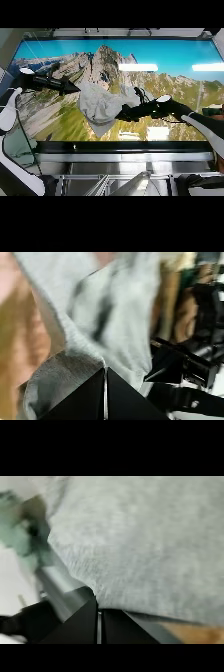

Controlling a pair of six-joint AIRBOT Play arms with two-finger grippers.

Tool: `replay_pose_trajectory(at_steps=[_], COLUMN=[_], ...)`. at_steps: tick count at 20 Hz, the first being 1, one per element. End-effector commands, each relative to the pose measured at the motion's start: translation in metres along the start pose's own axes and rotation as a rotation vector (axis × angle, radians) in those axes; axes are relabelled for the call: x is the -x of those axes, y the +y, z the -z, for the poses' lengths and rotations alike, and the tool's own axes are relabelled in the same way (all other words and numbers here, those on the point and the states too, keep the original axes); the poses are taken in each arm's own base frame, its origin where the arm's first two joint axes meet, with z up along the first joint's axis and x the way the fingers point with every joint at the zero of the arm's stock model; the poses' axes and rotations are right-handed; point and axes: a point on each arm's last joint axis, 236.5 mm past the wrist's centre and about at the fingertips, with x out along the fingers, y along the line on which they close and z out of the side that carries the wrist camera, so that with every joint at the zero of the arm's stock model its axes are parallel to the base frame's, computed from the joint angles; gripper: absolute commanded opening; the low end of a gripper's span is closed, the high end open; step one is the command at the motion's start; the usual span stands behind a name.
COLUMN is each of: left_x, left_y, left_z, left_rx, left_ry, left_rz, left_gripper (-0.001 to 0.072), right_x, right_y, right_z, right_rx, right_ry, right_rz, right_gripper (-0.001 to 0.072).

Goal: Fold the shirts.

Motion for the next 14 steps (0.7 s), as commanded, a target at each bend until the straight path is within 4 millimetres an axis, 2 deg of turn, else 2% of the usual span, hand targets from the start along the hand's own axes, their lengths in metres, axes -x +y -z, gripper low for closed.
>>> replay_pose_trajectory(at_steps=[1,2,4,5,7,8,10,11,14], left_x=[0.050,0.069,0.107,0.124,0.153,0.164,0.173,0.173,0.165], left_y=[-0.122,-0.160,-0.233,-0.263,-0.319,-0.344,-0.375,-0.377,-0.349], left_z=[0.001,0.005,0.023,0.035,0.060,0.077,0.107,0.117,0.128], left_rx=[-0.198,-0.275,-0.443,-0.530,-0.680,-0.750,-0.846,-0.875,-0.837], left_ry=[-0.099,-0.144,-0.245,-0.301,-0.418,-0.467,-0.520,-0.530,-0.533], left_rz=[0.230,0.267,0.283,0.241,0.173,0.141,0.086,0.019,-0.201], left_gripper=[0.0019,0.0019,0.0019,0.0018,0.0019,0.0020,0.0020,0.0020,0.0021], right_x=[0.077,0.118,0.195,0.229,0.274,0.288,0.293,0.287,0.254], right_y=[0.135,0.182,0.249,0.270,0.294,0.300,0.300,0.296,0.256], right_z=[0.003,-0.001,0.001,0.006,0.020,0.028,0.040,0.043,0.040], right_rx=[0.207,0.291,0.429,0.497,0.596,0.632,0.648,0.650,0.587], right_ry=[-0.074,-0.165,-0.348,-0.431,-0.552,-0.593,-0.605,-0.591,-0.496], right_rz=[-0.379,-0.511,-0.662,-0.687,-0.694,-0.675,-0.612,-0.570,-0.387], right_gripper=[0.0016,0.0016,0.0016,0.0017,0.0017,0.0017,0.0017,0.0017,0.0017])
